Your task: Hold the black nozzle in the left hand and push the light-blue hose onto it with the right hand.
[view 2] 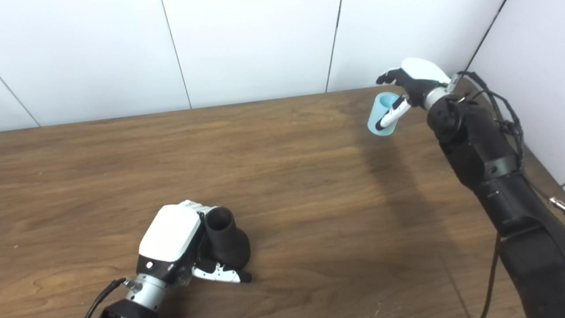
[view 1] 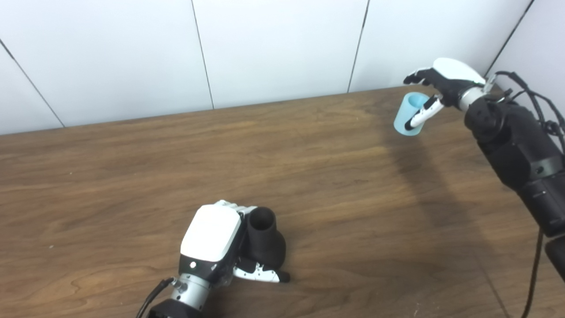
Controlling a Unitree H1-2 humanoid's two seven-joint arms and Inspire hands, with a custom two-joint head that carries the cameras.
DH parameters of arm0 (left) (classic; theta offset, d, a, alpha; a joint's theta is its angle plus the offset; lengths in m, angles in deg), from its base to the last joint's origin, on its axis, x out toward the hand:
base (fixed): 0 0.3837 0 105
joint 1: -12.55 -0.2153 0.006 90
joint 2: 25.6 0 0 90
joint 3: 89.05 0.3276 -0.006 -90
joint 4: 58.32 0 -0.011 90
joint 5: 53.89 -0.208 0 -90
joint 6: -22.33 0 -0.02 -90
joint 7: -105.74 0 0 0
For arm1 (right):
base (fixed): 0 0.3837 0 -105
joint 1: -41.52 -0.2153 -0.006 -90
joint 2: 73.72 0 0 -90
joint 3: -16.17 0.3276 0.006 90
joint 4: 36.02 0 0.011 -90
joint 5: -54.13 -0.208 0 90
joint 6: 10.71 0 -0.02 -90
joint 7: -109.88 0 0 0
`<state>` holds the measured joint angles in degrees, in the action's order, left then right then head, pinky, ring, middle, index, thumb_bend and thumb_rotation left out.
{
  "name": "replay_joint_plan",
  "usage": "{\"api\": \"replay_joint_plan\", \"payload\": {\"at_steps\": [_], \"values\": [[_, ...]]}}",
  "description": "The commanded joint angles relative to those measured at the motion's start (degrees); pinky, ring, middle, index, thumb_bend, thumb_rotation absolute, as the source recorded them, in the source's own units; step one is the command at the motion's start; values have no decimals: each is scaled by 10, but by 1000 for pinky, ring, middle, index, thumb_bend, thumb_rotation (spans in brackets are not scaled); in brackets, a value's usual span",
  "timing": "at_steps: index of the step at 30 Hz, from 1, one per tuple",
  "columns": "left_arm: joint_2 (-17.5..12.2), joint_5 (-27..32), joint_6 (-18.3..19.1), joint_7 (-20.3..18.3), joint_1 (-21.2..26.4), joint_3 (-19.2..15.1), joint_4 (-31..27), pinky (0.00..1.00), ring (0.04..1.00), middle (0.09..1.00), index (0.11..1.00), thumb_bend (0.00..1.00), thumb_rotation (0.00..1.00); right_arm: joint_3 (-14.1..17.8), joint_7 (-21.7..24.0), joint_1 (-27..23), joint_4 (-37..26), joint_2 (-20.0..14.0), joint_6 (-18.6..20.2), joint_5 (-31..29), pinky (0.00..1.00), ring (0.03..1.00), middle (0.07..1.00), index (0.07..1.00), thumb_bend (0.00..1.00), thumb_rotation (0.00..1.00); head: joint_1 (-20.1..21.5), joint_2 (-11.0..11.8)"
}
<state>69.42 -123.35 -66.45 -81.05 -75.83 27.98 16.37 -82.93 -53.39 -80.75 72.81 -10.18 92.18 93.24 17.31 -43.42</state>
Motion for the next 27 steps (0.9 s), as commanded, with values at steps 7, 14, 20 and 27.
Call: {"api": "replay_joint_plan", "payload": {"at_steps": [7, 14, 20, 27], "values": [[-16, -10, 1, -17, -3, -3, 1, 711, 574, 476, 492, 525, 0, 8, -7, -24, -10, -15, 13, -4, 693, 804, 826, 777, 952, 148, 7, -1], [-18, -9, 0, -16, -1, -3, 3, 730, 571, 469, 496, 525, 0, 8, -5, -21, 2, -21, -6, -25, 664, 725, 742, 750, 933, 124, 8, -1], [-19, -11, -1, -15, 0, -3, 4, 768, 575, 475, 495, 525, 0, 5, -3, -18, 3, -27, -9, -29, 703, 723, 729, 725, 913, 161, 10, -2], [-20, -12, 0, -20, 1, -3, 1, 776, 577, 480, 493, 525, 0, -4, -5, -19, 8, -33, -18, -22, 668, 693, 710, 709, 895, 201, 10, -4]]}}
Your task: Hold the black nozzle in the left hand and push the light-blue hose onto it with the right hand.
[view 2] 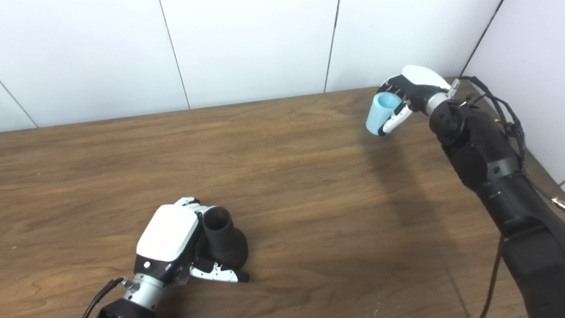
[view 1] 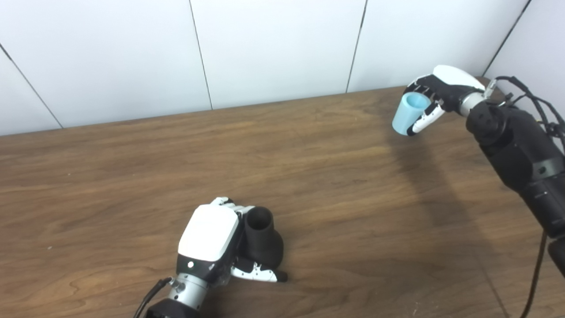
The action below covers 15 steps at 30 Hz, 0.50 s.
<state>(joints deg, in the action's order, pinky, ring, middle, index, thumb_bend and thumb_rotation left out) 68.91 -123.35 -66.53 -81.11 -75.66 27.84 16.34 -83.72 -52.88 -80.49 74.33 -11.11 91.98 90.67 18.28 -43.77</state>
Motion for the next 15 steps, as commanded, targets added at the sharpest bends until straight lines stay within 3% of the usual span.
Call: {"api": "replay_joint_plan", "payload": {"at_steps": [1, 9, 13, 14, 15], "values": [[-16, -12, 1, -19, -1, -2, 2, 776, 577, 481, 493, 525, 0, 3, -10, -23, -7, -24, -16, 4, 665, 689, 707, 708, 895, 204, 1, -1], [-16, -11, 1, -19, -1, -2, 1, 773, 579, 485, 490, 525, 0, -1, -13, -25, -4, -25, -19, 4, 594, 623, 655, 677, 864, 189, 1, -1], [-16, -8, 1, -21, -1, -3, 1, 779, 586, 488, 488, 525, 0, 3, -32, -19, -11, -22, -24, 8, 557, 565, 614, 634, 822, 112, 2, -1], [-16, -8, 1, -22, -1, -3, 0, 781, 587, 487, 489, 525, 0, 3, -36, -17, -17, -20, -17, 16, 544, 541, 593, 551, 644, 125, 2, -1], [-16, -9, 1, -22, 0, -3, 0, 782, 588, 487, 489, 525, 0, 3, -40, -16, -22, -18, -10, 21, 538, 523, 530, 532, 588, 64, 2, -1]]}}
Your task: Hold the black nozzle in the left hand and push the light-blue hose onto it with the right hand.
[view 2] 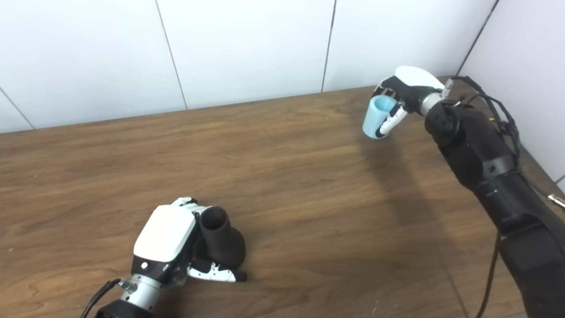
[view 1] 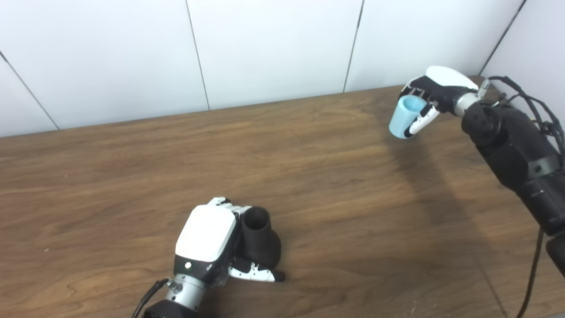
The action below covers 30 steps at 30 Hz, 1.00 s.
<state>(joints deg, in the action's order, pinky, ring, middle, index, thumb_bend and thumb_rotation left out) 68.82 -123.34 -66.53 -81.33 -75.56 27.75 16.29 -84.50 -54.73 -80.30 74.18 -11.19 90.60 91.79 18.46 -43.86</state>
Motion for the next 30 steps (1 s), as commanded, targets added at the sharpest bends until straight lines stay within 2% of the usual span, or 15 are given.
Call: {"api": "replay_joint_plan", "payload": {"at_steps": [1, 7, 13, 16, 18, 21, 26, 30], "values": [[-15, -10, 1, -20, -1, -2, 0, 780, 588, 487, 489, 525, 0, 10, -25, -16, -25, -16, 11, 16, 522, 505, 492, 521, 559, 33, 0, 0], [-15, -11, 0, -17, 0, -2, 3, 771, 584, 483, 491, 525, 0, 9, -43, -12, -33, -15, 10, 34, 380, 427, 437, 505, 530, 0, -1, 0], [-16, -10, -1, -15, 0, -1, 4, 767, 583, 485, 490, 525, 0, 11, -50, -10, -33, -16, 3, 35, 450, 469, 465, 500, 530, 0, -2, 1], [-15, -11, -1, -15, 1, 0, 5, 769, 584, 484, 490, 525, 0, 12, -62, -7, -40, -22, -18, 35, 410, 435, 438, 511, 528, 0, -9, 1], [-14, -11, 0, -14, 0, 1, 5, 770, 583, 479, 493, 525, 0, 16, -62, -3, -54, -27, -27, 31, 409, 442, 455, 512, 528, 0, -13, 1], [-11, -13, 0, -11, -1, 3, 5, 758, 579, 478, 493, 525, 0, 16, -66, 1, -88, -37, -49, 38, 419, 447, 464, 512, 528, 0, -25, 1], [-6, -20, 4, -12, -2, 9, 7, 759, 577, 478, 494, 525, 0, 37, -13, 25, -212, -39, -10, 33, 428, 453, 468, 509, 528, 0, -50, 5], [-1, -27, 6, -5, -4, 13, 11, 766, 576, 481, 492, 525, 0, 56, 37, 42, -291, -35, -9, -12, 425, 434, 459, 517, 526, 0, -61, 9]]}}
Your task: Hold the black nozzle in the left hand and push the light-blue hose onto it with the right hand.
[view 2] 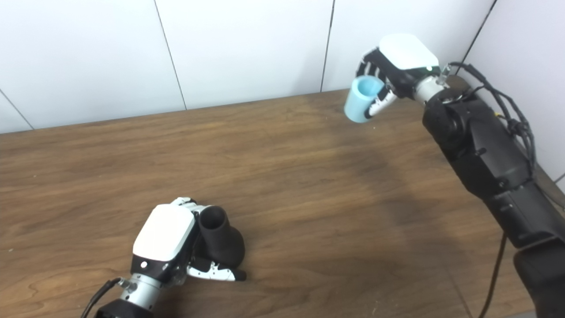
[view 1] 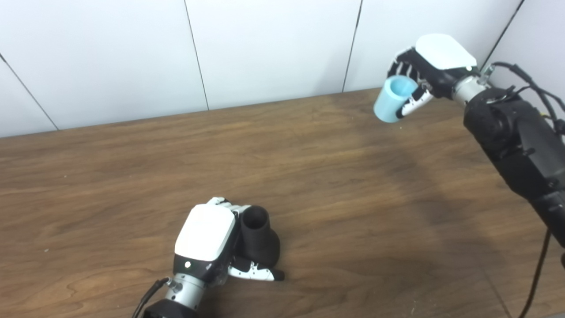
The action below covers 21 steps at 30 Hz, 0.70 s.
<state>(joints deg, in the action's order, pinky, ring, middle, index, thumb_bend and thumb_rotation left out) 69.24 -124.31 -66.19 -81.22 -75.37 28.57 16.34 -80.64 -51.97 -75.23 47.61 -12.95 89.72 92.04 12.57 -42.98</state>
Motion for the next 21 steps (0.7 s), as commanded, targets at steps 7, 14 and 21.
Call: {"api": "replay_joint_plan", "payload": {"at_steps": [7, 14, 21], "values": [[5, -23, 7, 1, -10, 11, 16, 757, 578, 460, 499, 525, 0, 22, 87, 1, -150, -10, 26, -49, 470, 402, 476, 530, 517, 0, -27, 1], [17, -39, 13, 3, -12, 21, 19, 729, 569, 459, 498, 525, 0, 17, 155, 10, -275, 9, 78, -48, 470, 400, 485, 536, 515, 0, -55, 0], [25, -47, 21, -1, -12, 31, 18, 736, 574, 493, 482, 525, 0, 22, 184, 41, -342, 27, 91, -46, 359, 381, 493, 542, 512, 0, -78, -3]]}}
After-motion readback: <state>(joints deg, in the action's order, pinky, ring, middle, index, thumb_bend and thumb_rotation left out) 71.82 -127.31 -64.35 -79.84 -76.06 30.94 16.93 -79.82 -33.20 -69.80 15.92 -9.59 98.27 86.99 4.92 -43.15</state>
